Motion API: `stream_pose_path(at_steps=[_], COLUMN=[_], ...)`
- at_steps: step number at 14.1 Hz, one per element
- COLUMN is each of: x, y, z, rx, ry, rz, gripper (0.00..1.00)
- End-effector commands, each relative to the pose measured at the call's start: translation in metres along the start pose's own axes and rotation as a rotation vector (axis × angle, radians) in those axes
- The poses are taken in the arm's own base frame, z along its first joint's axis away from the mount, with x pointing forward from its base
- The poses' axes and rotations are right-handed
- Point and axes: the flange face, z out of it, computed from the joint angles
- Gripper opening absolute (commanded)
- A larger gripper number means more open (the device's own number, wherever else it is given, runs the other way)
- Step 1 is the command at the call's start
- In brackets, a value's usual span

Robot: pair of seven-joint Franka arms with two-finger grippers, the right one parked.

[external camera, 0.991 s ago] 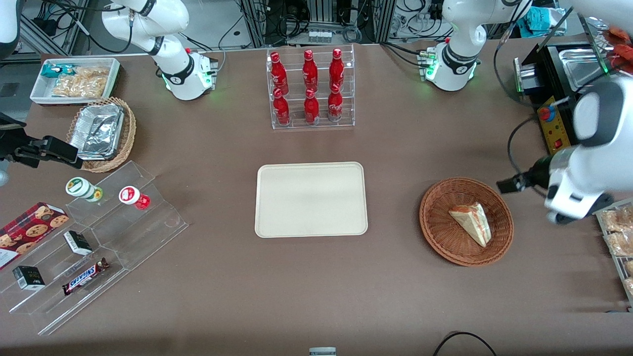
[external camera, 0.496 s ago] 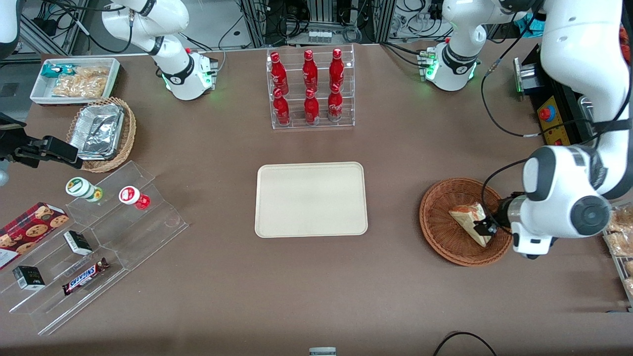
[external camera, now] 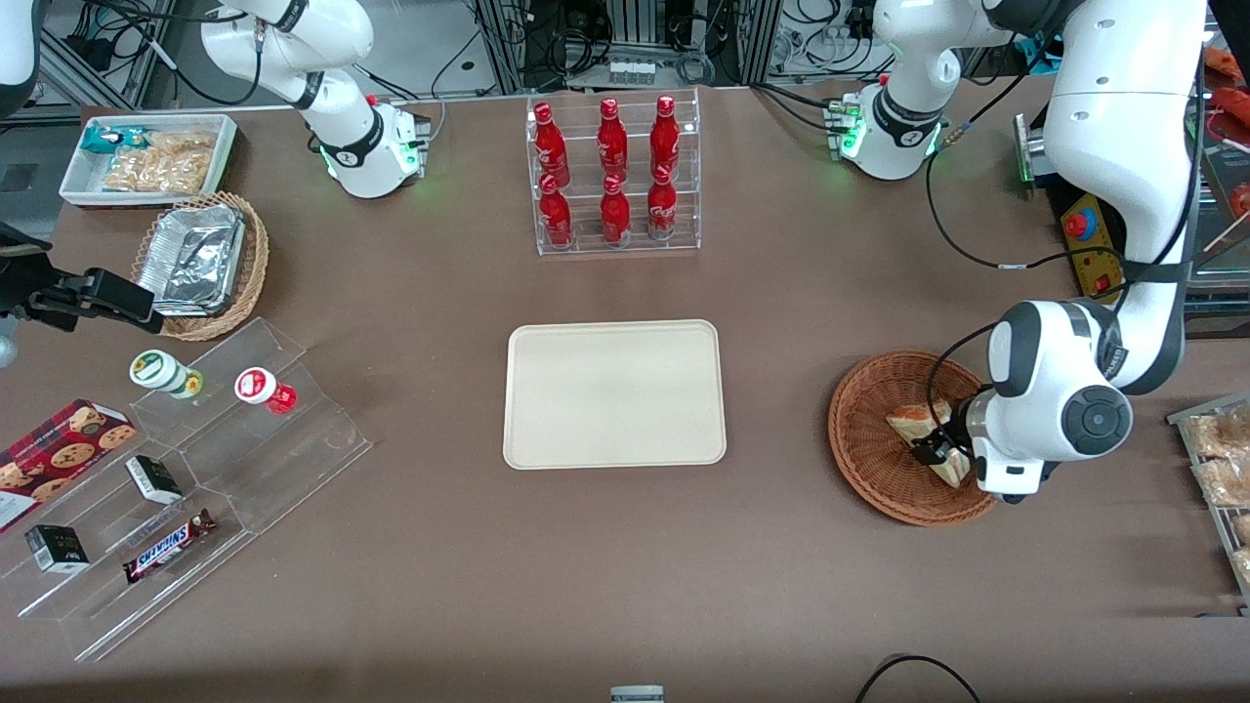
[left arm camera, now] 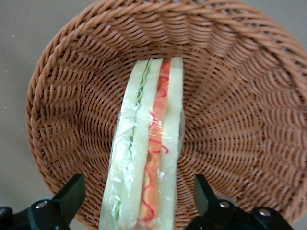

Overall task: Place sandwich from basket to tray
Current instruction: 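Close the left gripper on the wrapped sandwich and lift it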

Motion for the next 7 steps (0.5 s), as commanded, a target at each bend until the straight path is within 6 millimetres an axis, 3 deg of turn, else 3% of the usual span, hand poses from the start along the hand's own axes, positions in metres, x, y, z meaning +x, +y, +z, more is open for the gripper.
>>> stream_pose_path(at_steps=[1, 4, 5, 7], x=[-0.004, -0.002, -0.001, -0.002], y=[-0.006, -0.004, -0.004, 0.002], z=[0.005, 0.005, 0.0, -0.018], rx=[-0.008, -0.013, -0.017, -0.027], ry=[0.035, 0.037, 0.041, 0.053], rz=[-0.014, -0.014, -0.014, -0.008], gripper=[0.84, 0.3, 0.2, 0.17])
